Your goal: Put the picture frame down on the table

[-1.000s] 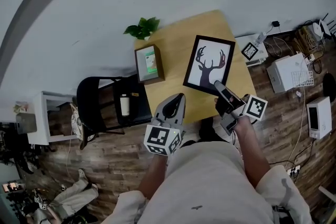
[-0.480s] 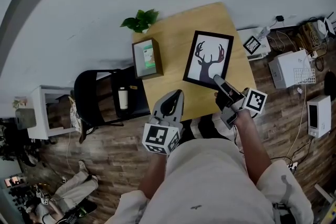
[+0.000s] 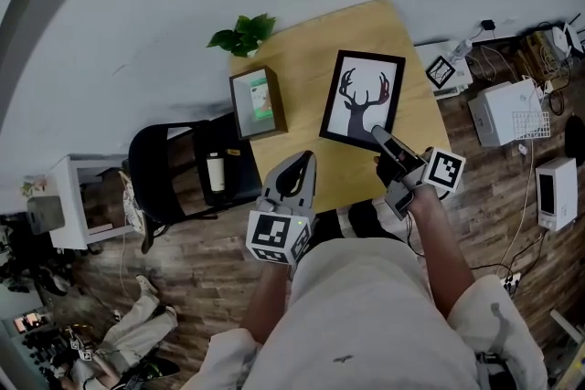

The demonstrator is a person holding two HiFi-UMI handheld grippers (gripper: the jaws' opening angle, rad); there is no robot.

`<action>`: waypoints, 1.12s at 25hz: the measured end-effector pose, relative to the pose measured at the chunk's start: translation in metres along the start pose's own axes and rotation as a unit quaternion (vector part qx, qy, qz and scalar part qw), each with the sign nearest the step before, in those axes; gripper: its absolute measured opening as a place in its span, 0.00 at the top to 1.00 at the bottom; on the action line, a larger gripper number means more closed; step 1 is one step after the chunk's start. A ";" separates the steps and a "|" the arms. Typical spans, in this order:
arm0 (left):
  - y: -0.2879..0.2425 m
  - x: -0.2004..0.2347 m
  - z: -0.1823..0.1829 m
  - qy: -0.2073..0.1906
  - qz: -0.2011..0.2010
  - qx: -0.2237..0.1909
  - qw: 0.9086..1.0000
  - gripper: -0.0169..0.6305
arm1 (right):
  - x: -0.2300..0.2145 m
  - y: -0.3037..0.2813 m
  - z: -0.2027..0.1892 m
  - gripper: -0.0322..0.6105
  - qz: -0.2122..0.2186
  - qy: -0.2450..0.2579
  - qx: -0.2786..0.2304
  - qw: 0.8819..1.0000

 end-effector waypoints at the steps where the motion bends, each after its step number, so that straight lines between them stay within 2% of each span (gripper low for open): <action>1: -0.002 0.005 0.001 0.001 -0.001 0.002 1.000 0.96 | -0.002 -0.004 0.000 0.88 -0.003 -0.002 -0.001 1.000; 16: -0.024 0.031 0.010 -0.014 -0.060 0.037 0.997 0.96 | -0.018 -0.029 -0.004 0.88 -0.044 0.012 -0.013 0.999; 23: -0.037 0.060 0.014 -0.011 -0.073 0.049 0.996 0.96 | -0.034 -0.056 -0.009 0.87 -0.066 0.015 -0.006 0.998; 28: -0.040 0.060 0.012 -0.010 -0.083 0.056 0.995 0.96 | -0.041 -0.058 -0.011 0.87 -0.075 0.014 -0.005 0.997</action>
Point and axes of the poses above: the fingertips, and each gripper's own axes: y backward along the fingers, x to its left, z out of its top, the point moved 5 cm from there along y, backward along the fingers, and after that the axes turned 14 degrees about y, right-handed, at the moved point
